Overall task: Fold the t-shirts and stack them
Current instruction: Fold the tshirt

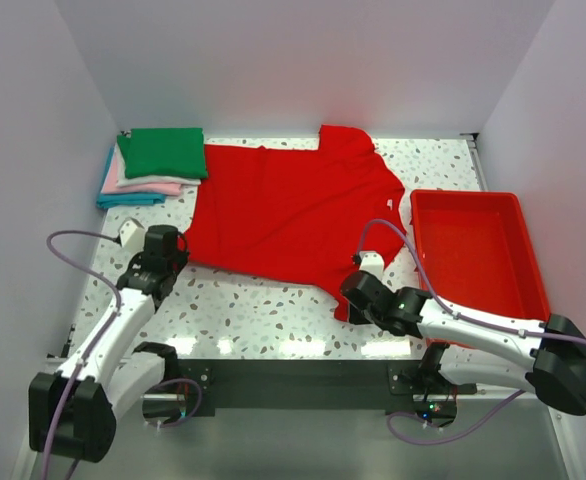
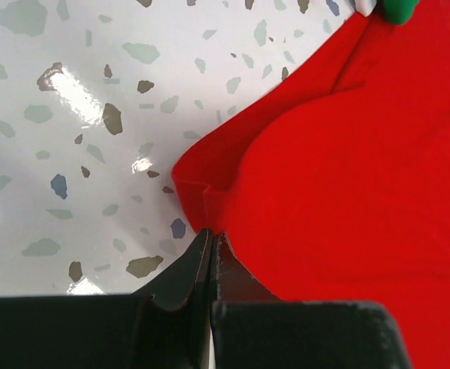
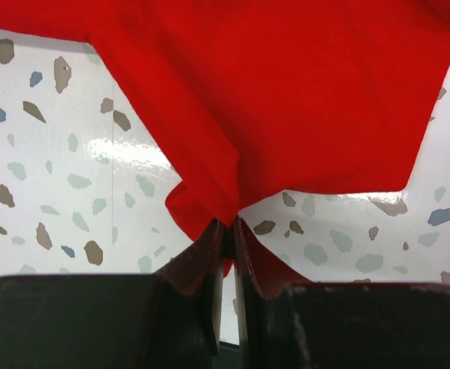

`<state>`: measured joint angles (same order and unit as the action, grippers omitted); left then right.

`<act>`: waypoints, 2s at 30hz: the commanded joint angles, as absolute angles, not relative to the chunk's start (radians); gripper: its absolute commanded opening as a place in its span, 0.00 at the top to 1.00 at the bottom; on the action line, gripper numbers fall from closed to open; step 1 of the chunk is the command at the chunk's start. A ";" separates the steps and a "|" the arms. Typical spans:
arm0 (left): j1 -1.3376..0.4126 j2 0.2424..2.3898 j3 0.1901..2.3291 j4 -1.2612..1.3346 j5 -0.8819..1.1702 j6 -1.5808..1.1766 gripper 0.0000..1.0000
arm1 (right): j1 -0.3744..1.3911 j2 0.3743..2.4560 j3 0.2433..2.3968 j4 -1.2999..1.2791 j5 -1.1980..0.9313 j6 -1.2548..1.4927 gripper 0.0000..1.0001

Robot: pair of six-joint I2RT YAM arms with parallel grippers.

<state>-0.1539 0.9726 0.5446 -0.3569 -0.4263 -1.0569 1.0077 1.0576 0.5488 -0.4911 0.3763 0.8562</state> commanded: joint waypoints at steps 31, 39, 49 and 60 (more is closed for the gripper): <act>-0.153 0.670 0.291 -0.453 -0.528 -1.146 1.00 | 1.273 1.190 0.712 -0.500 0.391 0.966 0.72; -0.152 0.710 0.307 -0.410 -0.512 -1.108 1.00 | 1.272 0.936 0.758 -0.868 0.681 1.057 0.37; -0.152 0.724 0.313 -0.361 -0.459 -1.101 1.00 | 0.969 0.863 0.607 -0.815 0.637 1.039 0.36; -0.152 0.744 0.305 -0.331 -0.431 -1.094 1.00 | 0.787 1.143 0.542 -0.522 0.453 0.954 0.36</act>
